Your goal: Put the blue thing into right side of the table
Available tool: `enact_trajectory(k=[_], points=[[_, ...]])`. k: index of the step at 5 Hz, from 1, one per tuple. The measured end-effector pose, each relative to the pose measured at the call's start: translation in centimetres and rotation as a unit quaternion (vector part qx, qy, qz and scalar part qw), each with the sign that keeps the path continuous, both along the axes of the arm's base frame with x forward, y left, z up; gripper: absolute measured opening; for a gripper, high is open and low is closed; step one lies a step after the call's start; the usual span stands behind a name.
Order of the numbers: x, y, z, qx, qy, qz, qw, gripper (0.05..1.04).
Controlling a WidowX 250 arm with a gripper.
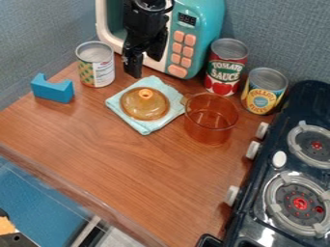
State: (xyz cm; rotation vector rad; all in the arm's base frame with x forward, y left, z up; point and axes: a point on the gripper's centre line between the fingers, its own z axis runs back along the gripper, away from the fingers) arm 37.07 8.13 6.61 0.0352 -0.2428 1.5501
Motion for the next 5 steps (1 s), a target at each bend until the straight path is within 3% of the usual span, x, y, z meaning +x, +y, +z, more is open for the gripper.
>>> enact_trajectory(k=[1,2,4,5], points=[[-0.2,0.0,-1.3,-0.003,0.016,0.001,0.9999,1.001],[-0.5,1.1,-1.4,-0.005,0.017,0.019,0.9997,1.001],[-4.0,6.5,-1.2,-0.007,0.000,0.087,0.9961,1.001],[-6.3,9.6,-2.2,-0.005,0.003,0.130,0.9915,1.001]])
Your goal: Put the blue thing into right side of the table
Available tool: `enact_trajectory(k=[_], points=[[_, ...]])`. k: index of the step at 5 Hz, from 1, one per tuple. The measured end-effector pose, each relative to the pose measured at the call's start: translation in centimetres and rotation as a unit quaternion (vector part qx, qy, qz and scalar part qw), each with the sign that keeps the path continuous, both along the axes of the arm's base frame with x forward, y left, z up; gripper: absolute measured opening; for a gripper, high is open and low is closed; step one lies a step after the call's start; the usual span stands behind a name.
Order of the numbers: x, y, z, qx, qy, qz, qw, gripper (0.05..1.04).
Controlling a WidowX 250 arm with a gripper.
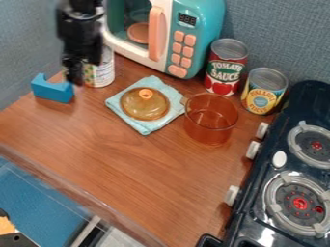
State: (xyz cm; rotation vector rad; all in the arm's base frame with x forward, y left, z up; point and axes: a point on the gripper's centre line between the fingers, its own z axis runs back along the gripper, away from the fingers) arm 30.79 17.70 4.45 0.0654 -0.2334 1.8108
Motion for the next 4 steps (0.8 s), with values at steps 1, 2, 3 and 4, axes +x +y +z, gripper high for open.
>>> enact_trajectory(k=[1,2,3,4], points=[[-1.3,2.7,-0.6,0.007,0.001,0.009,0.9999,1.001],[-2.1,4.2,-2.0,0.011,0.012,0.020,0.9997,1.001],[-3.0,5.4,-3.9,0.010,0.031,0.054,0.9980,1.001],[-2.5,5.8,-5.0,0.009,0.035,0.057,0.9977,1.001]])
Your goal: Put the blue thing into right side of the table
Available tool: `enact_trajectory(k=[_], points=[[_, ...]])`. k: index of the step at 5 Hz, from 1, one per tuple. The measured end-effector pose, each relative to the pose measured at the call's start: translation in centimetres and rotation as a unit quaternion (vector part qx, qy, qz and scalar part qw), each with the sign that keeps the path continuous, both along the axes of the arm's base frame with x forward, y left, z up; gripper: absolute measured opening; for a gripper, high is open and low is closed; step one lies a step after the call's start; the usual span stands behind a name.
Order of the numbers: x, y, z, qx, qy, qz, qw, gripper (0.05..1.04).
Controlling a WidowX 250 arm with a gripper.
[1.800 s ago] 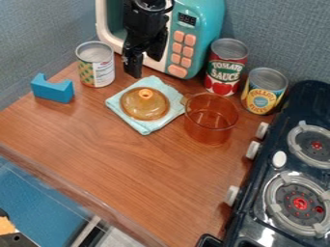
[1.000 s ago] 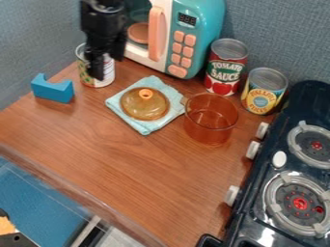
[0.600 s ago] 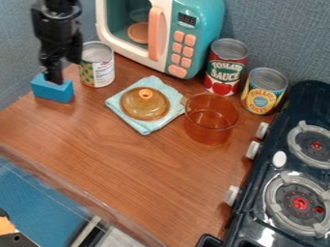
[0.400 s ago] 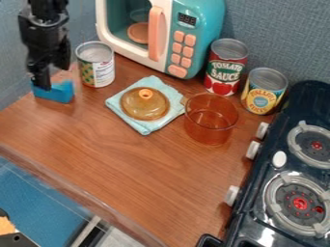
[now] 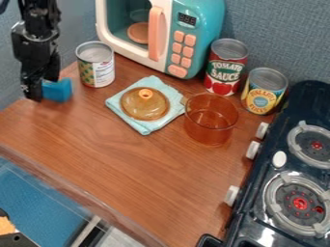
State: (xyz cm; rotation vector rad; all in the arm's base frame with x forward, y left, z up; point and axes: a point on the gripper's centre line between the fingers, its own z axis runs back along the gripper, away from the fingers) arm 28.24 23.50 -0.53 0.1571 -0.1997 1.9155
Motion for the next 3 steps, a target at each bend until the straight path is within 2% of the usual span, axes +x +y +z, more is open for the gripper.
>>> enact_trajectory(k=[1,2,3], points=[[0.25,-0.07,-0.92,-0.009,0.001,0.001,1.0000,0.946],[0.38,-0.18,-1.10,-0.009,-0.007,-0.003,0.9999,0.654],[0.19,-0.55,-1.29,-0.005,-0.004,-0.007,0.9999,0.362]])
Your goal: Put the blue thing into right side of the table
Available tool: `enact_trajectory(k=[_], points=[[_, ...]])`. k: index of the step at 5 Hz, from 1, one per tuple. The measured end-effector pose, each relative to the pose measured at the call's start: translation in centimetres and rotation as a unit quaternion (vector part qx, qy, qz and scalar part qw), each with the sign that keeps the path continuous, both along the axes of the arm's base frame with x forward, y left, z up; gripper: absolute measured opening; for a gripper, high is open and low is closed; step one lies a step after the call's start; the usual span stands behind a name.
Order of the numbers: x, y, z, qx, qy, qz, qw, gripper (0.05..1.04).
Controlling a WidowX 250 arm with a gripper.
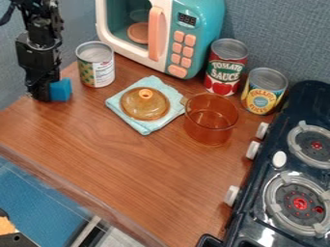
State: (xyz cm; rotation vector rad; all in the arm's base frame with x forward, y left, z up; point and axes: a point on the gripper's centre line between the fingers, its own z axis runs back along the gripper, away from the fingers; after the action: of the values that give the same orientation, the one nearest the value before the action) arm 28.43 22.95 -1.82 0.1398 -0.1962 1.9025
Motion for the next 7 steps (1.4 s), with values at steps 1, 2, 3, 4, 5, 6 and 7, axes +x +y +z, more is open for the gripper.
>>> enact_trajectory(k=[1,2,3,4,5,6,7], points=[[-0.4,-0.7,0.2,-0.005,-0.003,-0.005,1.0000,0.322],[-0.8,-1.3,1.6,0.004,-0.008,-0.020,0.9998,0.322],[-1.1,-2.4,4.4,0.012,-0.018,-0.047,0.9987,0.322],[-1.1,-5.5,7.3,0.007,-0.033,-0.105,0.9938,0.322],[-1.2,-10.9,9.1,0.001,-0.023,-0.196,0.9804,0.322],[-1.5,-15.6,8.6,-0.021,-0.023,-0.256,0.9662,0.322],[-2.2,-20.7,6.9,-0.032,-0.015,-0.310,0.9499,0.322]])
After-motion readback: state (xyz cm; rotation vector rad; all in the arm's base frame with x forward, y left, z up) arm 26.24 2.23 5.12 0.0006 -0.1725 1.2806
